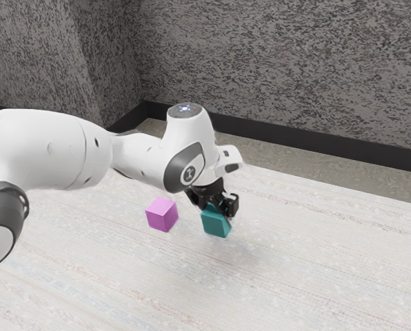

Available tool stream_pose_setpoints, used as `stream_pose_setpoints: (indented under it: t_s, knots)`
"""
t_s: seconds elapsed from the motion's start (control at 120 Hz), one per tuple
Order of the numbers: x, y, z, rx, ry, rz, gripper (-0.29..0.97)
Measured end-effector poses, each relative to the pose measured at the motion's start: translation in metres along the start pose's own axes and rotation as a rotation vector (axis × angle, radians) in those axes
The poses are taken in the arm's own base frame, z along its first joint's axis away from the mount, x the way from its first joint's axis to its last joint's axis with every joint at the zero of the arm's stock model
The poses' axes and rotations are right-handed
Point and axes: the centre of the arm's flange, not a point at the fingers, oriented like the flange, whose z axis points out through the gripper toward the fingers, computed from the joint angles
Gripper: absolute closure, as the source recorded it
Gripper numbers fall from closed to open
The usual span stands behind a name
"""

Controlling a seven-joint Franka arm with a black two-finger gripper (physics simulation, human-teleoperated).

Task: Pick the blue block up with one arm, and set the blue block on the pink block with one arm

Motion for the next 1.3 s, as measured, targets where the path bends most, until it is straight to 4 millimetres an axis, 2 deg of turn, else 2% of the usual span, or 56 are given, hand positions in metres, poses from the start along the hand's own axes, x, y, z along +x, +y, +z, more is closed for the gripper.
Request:
stream_pose_setpoints:
  t_s: [0.183, 0.375, 0.592, 0.667, 0.842, 0.95, 1.075, 1.3]
  knots:
    - [0.016, -0.073, -0.027, 0.060, 0.034, -0.088, 0.41]
    - [0.020, -0.110, -0.036, 0.089, 0.036, -0.059, 0.41]
    - [0.014, -0.133, -0.030, 0.107, 0.002, 0.034, 0.41]
    - [0.005, -0.142, -0.024, 0.103, -0.023, 0.055, 0.41]
    - [-0.008, -0.155, -0.023, 0.086, -0.040, 0.096, 0.41]
    - [-0.006, -0.162, -0.023, 0.083, -0.035, 0.108, 0.41]
    - [0.006, -0.171, -0.029, 0.087, -0.011, 0.122, 0.41]
    - [0.006, -0.174, -0.017, 0.054, -0.017, 0.131, 0.41]
